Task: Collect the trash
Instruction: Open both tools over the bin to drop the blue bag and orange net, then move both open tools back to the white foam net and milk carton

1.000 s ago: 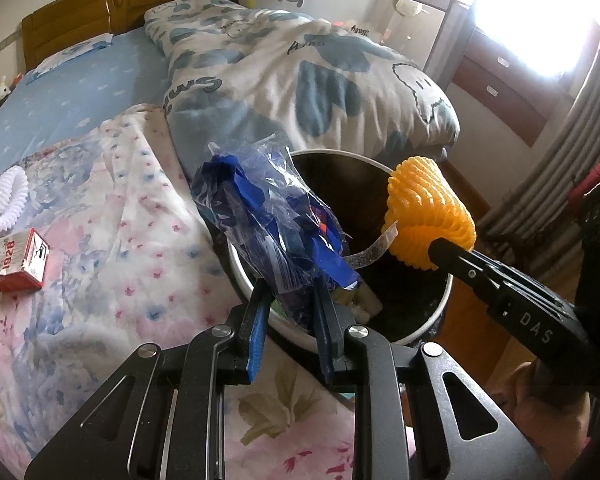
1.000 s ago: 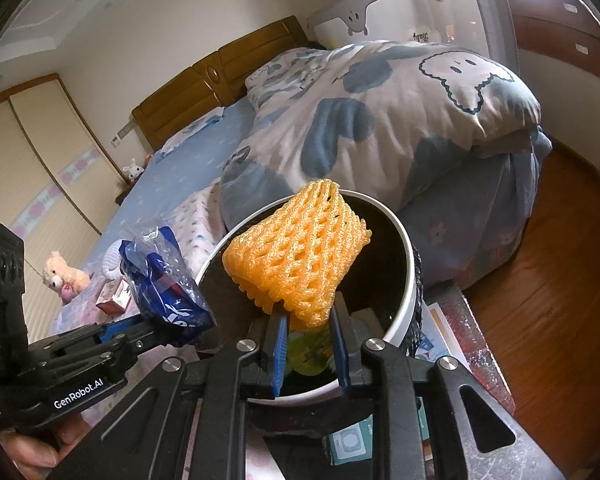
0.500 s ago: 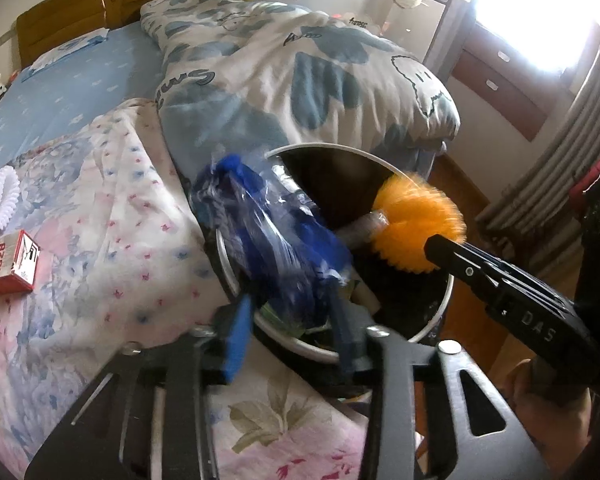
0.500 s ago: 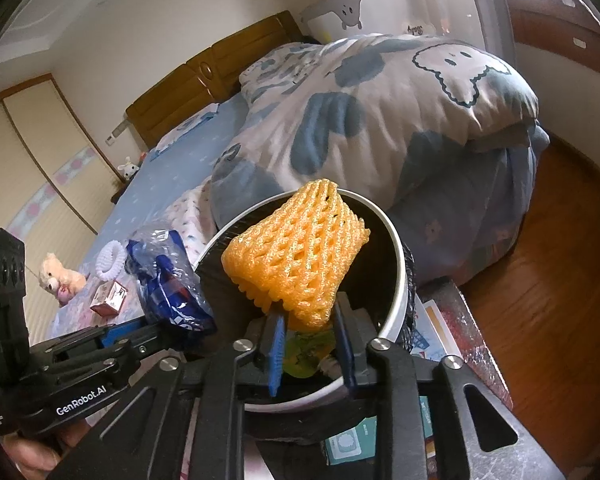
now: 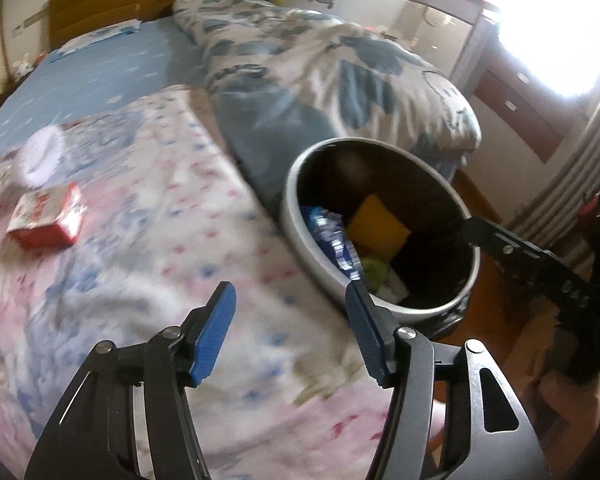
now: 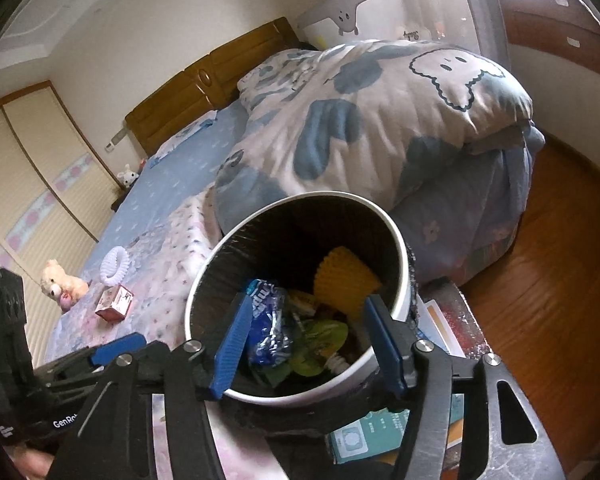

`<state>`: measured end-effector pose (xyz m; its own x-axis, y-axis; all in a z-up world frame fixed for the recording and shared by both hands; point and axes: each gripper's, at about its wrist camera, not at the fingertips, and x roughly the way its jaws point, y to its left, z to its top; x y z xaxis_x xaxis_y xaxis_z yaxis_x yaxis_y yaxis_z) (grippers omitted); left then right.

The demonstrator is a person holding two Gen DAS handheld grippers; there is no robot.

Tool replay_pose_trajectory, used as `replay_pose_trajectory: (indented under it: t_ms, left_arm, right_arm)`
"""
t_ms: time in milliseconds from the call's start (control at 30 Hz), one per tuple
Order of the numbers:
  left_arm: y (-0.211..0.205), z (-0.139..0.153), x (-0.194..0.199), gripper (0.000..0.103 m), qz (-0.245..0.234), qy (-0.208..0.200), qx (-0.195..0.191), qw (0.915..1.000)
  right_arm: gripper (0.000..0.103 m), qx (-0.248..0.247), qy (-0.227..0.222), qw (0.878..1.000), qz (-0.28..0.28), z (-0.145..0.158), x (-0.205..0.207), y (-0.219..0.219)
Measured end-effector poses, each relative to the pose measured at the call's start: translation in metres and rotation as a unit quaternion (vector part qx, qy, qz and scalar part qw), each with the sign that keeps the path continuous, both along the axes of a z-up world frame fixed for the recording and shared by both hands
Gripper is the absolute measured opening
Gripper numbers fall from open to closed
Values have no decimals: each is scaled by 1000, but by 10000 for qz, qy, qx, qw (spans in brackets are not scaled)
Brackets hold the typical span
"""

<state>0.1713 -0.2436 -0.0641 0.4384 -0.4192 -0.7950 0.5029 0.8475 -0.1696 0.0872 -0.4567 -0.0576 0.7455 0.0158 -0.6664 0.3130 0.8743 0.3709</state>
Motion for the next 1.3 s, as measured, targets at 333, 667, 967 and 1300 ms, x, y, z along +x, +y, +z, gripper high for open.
replay_pose_trajectory:
  t_ms: [333, 667, 967, 1300]
  left_arm:
    - [72, -5, -1, 60, 637, 23, -48, 9980]
    - [146, -9, 0, 65, 1314, -12, -38, 9913]
    - [206, -14, 8, 74, 1913, 2, -42, 9815]
    - [248, -22, 20, 75, 2289, 82, 43, 9734]
  right_arm:
    - [80, -18, -142, 9994, 321, 5, 6, 39]
    - [89, 8, -271, 9943, 1034, 11, 27, 96]
    - [99, 51, -295, 9806, 1936, 5, 51, 154]
    - [100, -40, -249, 9611, 2751, -7, 84, 199]
